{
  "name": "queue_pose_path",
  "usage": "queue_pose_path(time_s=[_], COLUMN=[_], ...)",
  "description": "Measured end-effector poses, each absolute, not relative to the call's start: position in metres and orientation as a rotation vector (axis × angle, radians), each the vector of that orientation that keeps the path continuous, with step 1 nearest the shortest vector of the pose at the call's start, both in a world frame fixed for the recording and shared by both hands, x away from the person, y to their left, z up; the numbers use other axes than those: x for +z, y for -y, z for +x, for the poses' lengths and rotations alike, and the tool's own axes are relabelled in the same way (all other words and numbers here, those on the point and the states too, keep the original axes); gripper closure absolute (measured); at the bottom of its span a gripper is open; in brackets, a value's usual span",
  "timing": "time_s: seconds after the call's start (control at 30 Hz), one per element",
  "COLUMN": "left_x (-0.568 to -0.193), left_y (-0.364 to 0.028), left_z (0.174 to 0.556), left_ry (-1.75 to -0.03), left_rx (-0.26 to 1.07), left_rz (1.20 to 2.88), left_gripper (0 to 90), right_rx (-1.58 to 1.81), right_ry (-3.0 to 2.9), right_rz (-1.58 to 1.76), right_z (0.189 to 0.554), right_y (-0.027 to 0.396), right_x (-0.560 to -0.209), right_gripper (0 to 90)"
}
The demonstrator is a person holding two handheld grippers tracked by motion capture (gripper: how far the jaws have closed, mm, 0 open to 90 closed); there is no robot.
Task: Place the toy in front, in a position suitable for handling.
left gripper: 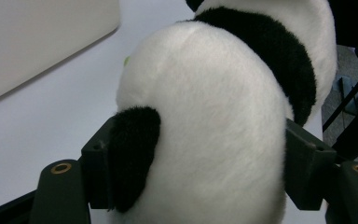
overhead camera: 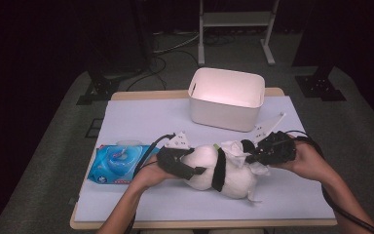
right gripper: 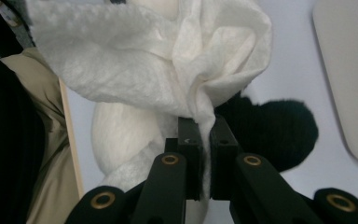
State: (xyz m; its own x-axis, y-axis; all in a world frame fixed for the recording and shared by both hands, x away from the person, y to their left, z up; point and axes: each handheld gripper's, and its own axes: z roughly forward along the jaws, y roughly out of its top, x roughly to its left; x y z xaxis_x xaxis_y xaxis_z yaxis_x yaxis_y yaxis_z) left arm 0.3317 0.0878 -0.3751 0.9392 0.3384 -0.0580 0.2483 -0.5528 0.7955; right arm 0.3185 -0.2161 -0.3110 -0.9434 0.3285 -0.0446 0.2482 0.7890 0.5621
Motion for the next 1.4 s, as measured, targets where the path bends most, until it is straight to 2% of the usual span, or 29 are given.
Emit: queue_pose_path(time_s=[0.47,1.1,1.4], left_x=[-0.375,-0.365,-0.367], left_y=[-0.089,-0.079,-0.082], left_z=[0.329,0.322,0.323], left_ry=[-0.388,-0.340,-0.354], left_rx=[0.139,0.173,0.154], left_rz=[2.190,2.219,2.212], left_gripper=[27.0,26.9,26.9], right_rx=[0.912,0.897,0.890], right_ry=[-2.815,-2.802,-2.796], right_rz=[0.592,0.502,0.542], right_z=[0.316,0.331,0.334], right_y=[0.250,0.216,0.227], right_x=[-0.330,-0.309,-0.311], right_gripper=[85.5,85.5,85.4])
